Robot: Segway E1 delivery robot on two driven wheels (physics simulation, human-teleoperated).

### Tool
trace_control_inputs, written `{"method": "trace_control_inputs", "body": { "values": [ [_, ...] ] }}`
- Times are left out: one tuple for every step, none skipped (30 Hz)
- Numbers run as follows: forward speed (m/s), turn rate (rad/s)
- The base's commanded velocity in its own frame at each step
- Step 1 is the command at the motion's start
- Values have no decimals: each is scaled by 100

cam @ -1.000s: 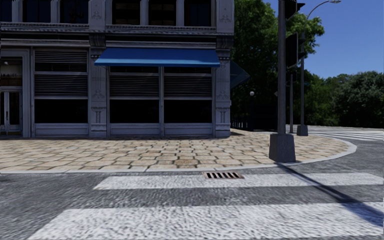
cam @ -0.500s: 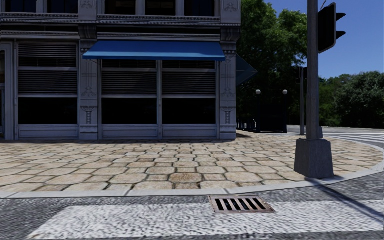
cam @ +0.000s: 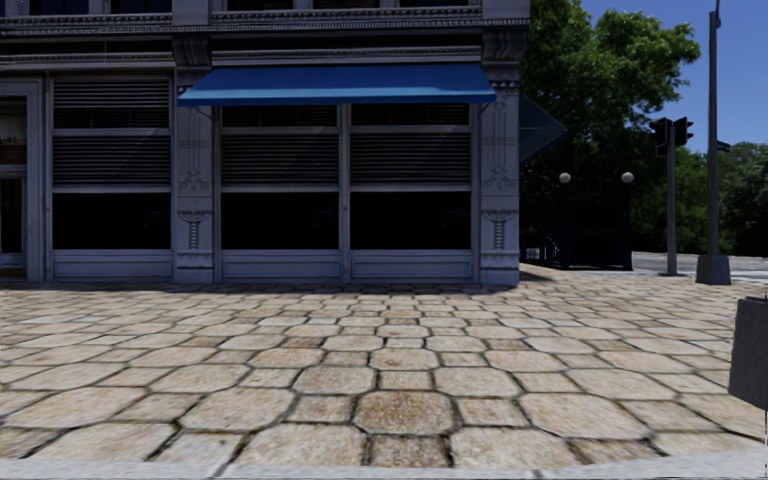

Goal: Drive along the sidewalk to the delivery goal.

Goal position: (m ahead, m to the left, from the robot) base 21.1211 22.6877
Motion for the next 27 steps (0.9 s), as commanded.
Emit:
{"method": "trace_control_inputs", "body": {
  "values": [
    [170, 53],
    [170, 54],
    [170, 55],
    [170, 55],
    [170, 57],
    [169, 60],
    [168, 61],
    [168, 61],
    [166, 61],
    [165, 61],
    [165, 61],
    [165, 61],
    [164, 61],
    [164, 61],
    [164, 61],
    [161, 61],
    [156, 62],
    [153, 62],
    [152, 62],
    [152, 62],
    [151, 62],
    [150, 62],
    [148, 62],
    [147, 62],
    [146, 62],
    [144, 62],
    [142, 62]
  ]
}}
